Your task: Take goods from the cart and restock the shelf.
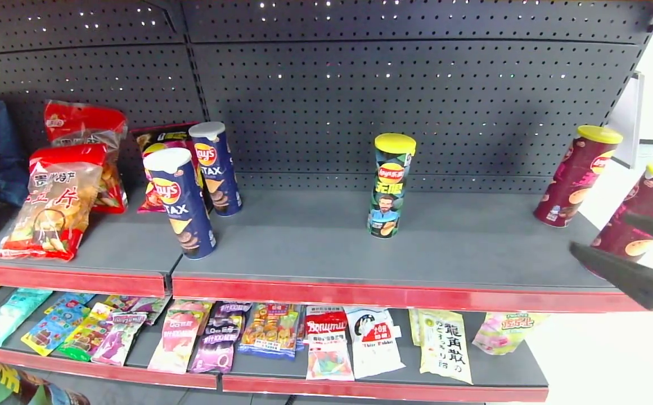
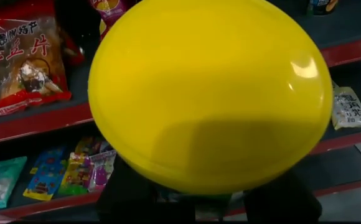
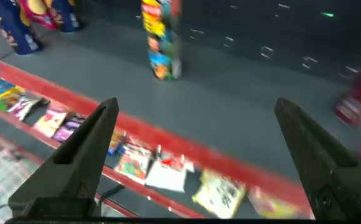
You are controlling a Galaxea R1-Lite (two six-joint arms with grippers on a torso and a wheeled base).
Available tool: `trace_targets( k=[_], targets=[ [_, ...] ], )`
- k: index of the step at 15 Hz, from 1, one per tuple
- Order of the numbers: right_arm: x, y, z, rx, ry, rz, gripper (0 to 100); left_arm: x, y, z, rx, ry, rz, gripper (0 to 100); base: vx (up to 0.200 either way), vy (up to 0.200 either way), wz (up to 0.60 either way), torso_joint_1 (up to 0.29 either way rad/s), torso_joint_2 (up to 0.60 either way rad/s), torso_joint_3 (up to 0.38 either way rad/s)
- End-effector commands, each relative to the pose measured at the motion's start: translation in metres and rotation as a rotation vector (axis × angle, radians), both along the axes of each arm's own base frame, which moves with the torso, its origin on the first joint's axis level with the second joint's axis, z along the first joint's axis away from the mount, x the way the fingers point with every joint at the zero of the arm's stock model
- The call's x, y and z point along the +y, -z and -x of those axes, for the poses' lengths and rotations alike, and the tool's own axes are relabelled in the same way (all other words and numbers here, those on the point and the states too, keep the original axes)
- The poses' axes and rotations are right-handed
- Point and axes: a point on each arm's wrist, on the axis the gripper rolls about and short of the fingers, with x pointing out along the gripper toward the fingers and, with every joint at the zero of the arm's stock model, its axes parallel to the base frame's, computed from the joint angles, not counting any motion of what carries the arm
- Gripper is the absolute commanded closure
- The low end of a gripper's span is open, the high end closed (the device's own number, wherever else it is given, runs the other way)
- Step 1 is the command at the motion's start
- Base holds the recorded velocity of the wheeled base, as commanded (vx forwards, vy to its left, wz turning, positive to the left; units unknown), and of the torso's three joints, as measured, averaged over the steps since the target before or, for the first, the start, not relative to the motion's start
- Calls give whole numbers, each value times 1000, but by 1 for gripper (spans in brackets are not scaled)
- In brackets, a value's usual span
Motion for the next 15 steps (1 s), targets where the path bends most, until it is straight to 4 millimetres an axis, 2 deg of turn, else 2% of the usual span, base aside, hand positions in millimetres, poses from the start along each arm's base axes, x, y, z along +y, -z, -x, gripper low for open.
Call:
trace_targets(
  k=[1, 5, 9, 12, 15],
  targets=[
    [67, 23, -128, 60, -174, 7, 0, 0, 0, -5, 31, -2, 1, 100, 0, 0, 0, 0, 0, 0],
    [91, 35, -163, 84, -203, 5, 0, 1, 0, -5, 33, -49, -5, 100, 0, 0, 0, 0, 0, 0],
    [108, 34, -176, 73, -233, -2, 0, 1, 1, -5, 36, -52, -6, 100, 0, 0, 0, 0, 0, 0],
    [111, 36, -182, 74, -235, -3, 0, 1, 1, -5, 33, -55, -6, 100, 0, 0, 0, 0, 0, 0],
    [114, 44, -202, 78, -209, 3, 0, 1, 2, -6, 39, -61, -8, 100, 0, 0, 0, 0, 0, 0]
  ],
)
